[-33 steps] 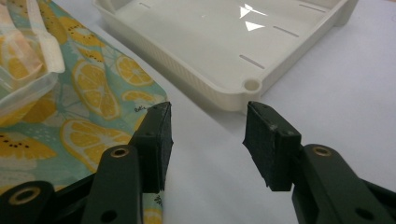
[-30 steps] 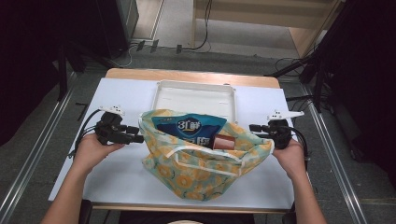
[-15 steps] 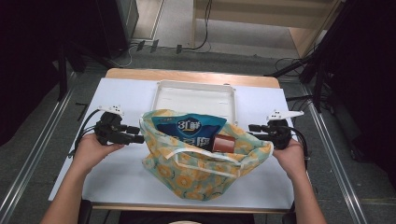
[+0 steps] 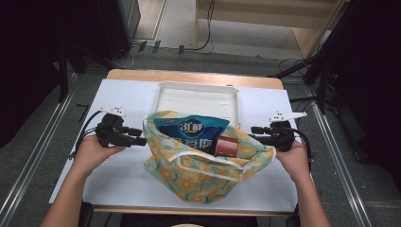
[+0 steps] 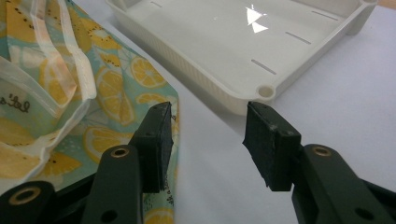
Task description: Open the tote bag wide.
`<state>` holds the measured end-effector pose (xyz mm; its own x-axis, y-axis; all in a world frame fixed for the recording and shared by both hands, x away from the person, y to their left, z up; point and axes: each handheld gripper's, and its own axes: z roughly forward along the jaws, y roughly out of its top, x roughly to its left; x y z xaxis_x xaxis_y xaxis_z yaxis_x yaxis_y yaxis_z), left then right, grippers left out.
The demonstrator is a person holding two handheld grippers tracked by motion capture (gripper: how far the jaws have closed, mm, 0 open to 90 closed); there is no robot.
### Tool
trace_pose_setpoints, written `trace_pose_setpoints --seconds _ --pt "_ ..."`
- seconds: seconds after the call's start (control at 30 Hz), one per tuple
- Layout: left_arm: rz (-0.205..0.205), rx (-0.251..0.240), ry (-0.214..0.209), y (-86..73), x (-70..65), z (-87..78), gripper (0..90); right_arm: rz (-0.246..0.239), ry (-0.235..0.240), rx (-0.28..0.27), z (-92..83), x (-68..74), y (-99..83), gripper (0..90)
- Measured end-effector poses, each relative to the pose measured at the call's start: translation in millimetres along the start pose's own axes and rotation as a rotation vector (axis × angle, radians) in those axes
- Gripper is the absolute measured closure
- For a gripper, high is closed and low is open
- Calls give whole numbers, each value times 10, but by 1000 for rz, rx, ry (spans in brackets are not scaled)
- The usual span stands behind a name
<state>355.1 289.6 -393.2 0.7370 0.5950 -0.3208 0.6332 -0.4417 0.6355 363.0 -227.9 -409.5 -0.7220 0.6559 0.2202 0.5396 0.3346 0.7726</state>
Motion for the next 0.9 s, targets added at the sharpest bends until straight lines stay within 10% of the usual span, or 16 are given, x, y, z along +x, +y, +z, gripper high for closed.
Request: trace_pose_setpoints --seconds 0.9 --pt "16 16 -77 212 -123 -186 471 -2 24 -4 -188 144 257 539"
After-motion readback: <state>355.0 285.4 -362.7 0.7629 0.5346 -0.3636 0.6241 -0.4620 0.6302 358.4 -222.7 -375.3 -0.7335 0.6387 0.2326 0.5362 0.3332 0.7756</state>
